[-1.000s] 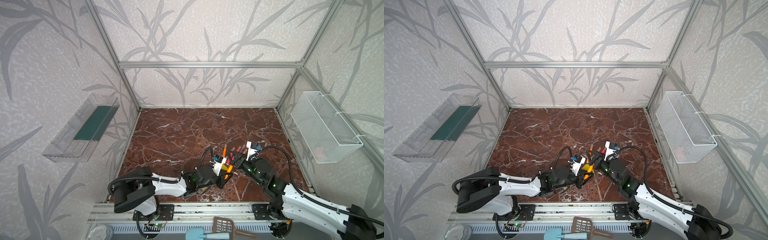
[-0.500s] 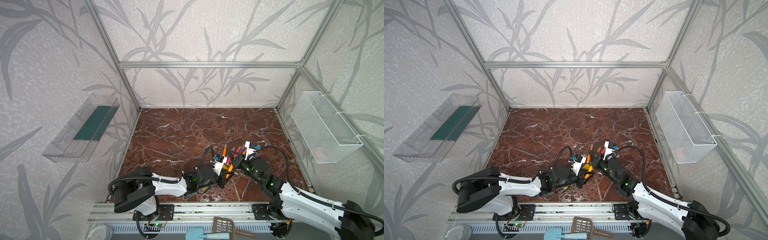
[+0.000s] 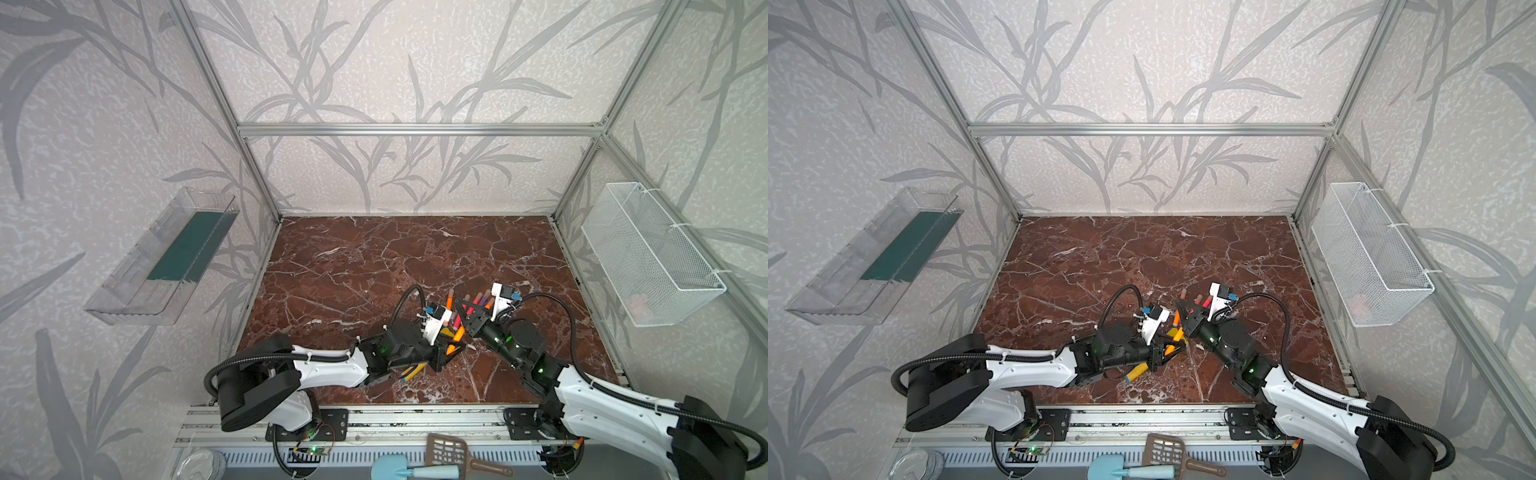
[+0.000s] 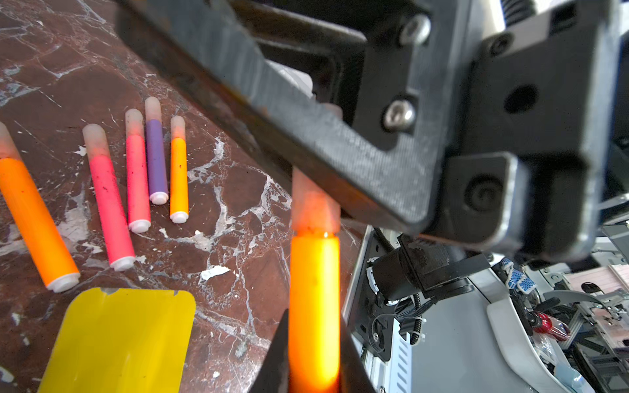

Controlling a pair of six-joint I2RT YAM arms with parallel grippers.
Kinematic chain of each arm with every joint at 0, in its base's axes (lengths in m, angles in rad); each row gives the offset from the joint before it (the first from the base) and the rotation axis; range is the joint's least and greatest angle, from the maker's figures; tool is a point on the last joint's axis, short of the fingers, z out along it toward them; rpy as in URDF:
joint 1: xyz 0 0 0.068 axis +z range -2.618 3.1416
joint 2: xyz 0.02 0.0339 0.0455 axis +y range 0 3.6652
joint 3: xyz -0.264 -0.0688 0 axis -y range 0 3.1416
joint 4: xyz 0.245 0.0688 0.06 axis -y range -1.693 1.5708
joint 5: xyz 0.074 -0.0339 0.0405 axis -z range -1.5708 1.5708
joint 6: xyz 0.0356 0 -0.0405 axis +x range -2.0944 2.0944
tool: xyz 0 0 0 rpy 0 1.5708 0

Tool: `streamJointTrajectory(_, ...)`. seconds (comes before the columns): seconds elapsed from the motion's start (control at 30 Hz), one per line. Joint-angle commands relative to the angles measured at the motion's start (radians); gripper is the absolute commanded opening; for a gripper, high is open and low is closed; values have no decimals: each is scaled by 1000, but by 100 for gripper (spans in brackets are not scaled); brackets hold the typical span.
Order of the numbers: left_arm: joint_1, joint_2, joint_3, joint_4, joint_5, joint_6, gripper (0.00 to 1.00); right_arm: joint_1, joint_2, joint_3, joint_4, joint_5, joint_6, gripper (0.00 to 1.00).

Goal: Insert the pens into the pen caps
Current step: 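Open the right gripper and draw it back while the left holds the capped marker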

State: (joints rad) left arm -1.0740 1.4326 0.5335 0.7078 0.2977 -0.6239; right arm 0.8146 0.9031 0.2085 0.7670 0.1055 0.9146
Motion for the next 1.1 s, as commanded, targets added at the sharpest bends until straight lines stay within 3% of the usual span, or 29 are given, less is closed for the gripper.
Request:
streamJointTrajectory(0.0,69,-65,31,34,-48,-54,0,18,43,-66,148,-139,-66,0)
streamJointTrajectory(0.17,108,-103,45,3,-59,-61,0,93,134,-76,304,-141,-81,0)
streamJointTrajectory(0.27,122,-141,69,-65,-101,-41,0,186,188,-58,313,-65,-80,0)
streamJointTrajectory(0.4,121,-197,104,-181,-223,23,0,303,266,-31,327,16,-45,0)
streamJointTrajectory(0.67,123,-313,129,-311,-465,133,0,417,361,13,300,169,30,0)
streamJointTrajectory(0.9,122,-315,118,-300,-389,151,0,417,395,55,294,173,17,0)
streamJointTrajectory(1.0,122,-306,96,-267,-311,161,0,415,361,85,200,201,2,0)
streamJointTrajectory(1.07,120,-301,91,-263,-251,164,0,414,321,109,104,217,-9,7)
